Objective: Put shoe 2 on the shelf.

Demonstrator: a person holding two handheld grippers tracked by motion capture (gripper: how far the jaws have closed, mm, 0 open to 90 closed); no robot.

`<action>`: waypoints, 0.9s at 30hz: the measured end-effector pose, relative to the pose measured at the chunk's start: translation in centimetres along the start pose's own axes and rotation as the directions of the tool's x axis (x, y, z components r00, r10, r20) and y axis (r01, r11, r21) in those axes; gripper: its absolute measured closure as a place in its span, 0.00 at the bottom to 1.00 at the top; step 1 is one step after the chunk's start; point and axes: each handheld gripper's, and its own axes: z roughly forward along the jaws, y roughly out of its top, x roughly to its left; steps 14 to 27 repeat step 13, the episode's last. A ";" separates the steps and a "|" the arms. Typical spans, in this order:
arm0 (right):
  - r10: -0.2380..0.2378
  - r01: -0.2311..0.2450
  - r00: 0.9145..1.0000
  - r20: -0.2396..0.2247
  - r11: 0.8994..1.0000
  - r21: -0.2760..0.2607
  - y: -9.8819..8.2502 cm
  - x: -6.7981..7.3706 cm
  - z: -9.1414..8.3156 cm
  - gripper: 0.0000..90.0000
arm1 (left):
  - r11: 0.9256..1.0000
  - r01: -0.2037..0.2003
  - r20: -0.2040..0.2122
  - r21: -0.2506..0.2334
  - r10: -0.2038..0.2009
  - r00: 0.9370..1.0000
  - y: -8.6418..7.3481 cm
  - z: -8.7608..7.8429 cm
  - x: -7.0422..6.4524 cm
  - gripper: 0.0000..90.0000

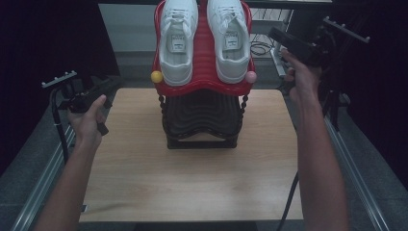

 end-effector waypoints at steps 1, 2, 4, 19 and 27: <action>0.004 -0.004 1.000 0.008 1.000 0.001 -0.1 -0.5 -0.3 0.40 | 1.000 -0.001 -0.001 0.000 0.001 1.000 0.0 0.0 0.0 0.37; 0.006 -0.006 1.000 0.017 1.000 0.002 -0.2 -1.0 -0.6 0.40 | 1.000 -0.002 -0.001 0.001 0.002 1.000 0.0 0.1 0.0 0.37; 0.008 -0.008 0.999 0.036 1.000 0.002 -0.4 -1.9 -1.1 0.41 | 1.000 -0.003 -0.001 0.001 0.003 1.000 0.1 0.2 -0.1 0.37; -0.012 0.012 0.999 0.053 1.000 0.002 -0.6 -2.8 -2.1 0.41 | 1.000 -0.007 0.003 0.002 0.007 1.000 0.2 0.4 -0.2 0.37; -0.012 0.012 0.999 0.053 1.000 0.002 -0.6 -2.8 -2.1 0.41 | 1.000 -0.007 0.003 0.002 0.007 1.000 0.2 0.4 -0.2 0.37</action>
